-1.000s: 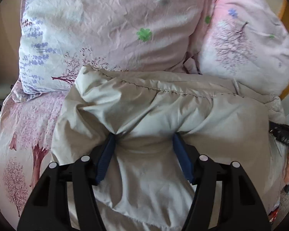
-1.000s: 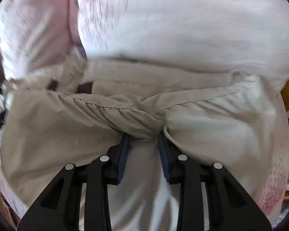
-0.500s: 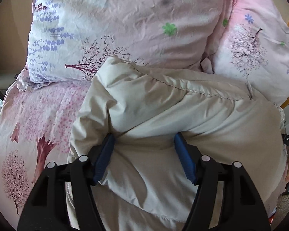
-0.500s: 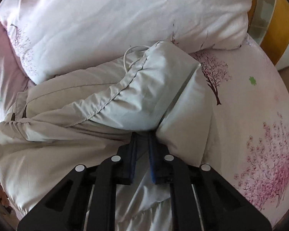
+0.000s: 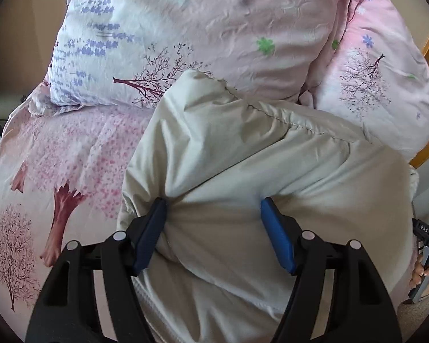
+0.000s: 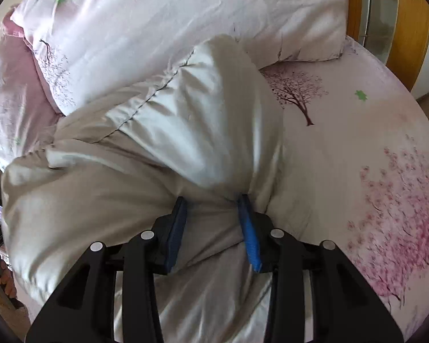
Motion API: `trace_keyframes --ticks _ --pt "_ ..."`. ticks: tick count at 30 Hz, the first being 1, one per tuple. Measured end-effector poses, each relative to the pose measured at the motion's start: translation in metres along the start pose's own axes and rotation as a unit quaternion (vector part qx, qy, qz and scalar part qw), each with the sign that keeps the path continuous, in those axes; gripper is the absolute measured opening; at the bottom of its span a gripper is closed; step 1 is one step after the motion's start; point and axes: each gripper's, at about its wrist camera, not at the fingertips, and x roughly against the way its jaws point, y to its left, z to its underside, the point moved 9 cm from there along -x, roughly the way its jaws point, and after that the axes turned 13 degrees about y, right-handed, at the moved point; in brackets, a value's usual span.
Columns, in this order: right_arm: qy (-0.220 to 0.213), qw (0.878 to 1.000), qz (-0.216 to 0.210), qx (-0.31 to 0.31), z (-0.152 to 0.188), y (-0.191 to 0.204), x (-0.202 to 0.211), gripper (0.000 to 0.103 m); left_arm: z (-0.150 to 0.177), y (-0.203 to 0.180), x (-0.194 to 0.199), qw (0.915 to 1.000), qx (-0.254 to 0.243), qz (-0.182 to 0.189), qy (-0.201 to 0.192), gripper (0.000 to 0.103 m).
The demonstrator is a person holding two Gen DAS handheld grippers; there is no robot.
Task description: Fold large clothes
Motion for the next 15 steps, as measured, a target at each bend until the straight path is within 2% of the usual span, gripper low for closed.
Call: trace_keyframes --ticks 2,4,6,8,11,15 --pt "-0.013 1.0 -0.004 -0.012 0.003 0.0 0.011 0.04 0.005 0.0 0.006 0.9999 0.005 0.008 -0.005 0.069" --pt "-0.032 0.999 -0.029 -0.02 0.01 0.001 0.023 0.05 0.015 0.001 0.025 0.9988 0.009 0.042 -0.024 0.069" --pt "-0.055 0.995 -0.073 -0.038 0.027 -0.002 0.045 0.072 0.029 0.009 0.048 0.996 0.018 0.071 -0.052 0.071" --pt "-0.067 0.99 -0.104 -0.061 0.045 -0.008 0.058 0.079 0.043 0.022 0.063 0.9924 0.039 0.091 -0.073 0.079" --pt "-0.069 0.981 -0.151 -0.101 0.076 -0.017 0.07 0.085 0.07 0.039 0.073 0.9838 0.073 0.138 -0.089 0.082" --pt "-0.055 0.964 -0.203 -0.16 0.096 -0.037 0.065 0.085 0.106 0.051 0.07 0.9757 0.105 0.18 -0.067 0.083"
